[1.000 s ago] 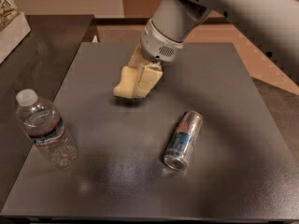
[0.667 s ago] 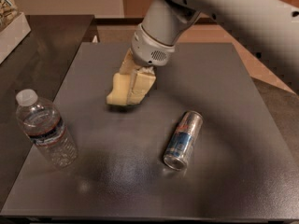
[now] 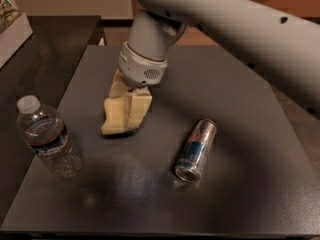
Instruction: Move sponge near water bottle
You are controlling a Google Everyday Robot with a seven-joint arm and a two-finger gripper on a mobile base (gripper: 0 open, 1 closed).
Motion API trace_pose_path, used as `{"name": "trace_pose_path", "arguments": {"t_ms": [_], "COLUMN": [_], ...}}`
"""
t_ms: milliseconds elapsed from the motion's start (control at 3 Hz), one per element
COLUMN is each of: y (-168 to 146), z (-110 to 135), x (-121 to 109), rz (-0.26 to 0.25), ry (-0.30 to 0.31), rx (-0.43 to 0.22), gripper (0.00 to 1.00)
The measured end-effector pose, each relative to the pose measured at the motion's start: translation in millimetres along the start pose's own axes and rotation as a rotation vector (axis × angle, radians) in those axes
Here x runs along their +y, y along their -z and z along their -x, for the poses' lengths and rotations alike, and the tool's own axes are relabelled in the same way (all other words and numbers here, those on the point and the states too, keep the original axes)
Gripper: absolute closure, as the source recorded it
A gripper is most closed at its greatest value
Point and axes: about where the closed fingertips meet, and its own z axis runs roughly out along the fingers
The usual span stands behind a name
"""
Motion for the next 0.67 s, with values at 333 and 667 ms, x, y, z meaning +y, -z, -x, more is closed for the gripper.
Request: {"name": "trace_pose_path", "arguments": {"t_ms": [333, 667], "y": [-15, -24], "z": [11, 23], "x": [13, 24], "rz": [0.041, 0.058], "ry": [0.054, 0.082], "rx": [0.01, 0.001], "gripper": [0.83, 0.6]}}
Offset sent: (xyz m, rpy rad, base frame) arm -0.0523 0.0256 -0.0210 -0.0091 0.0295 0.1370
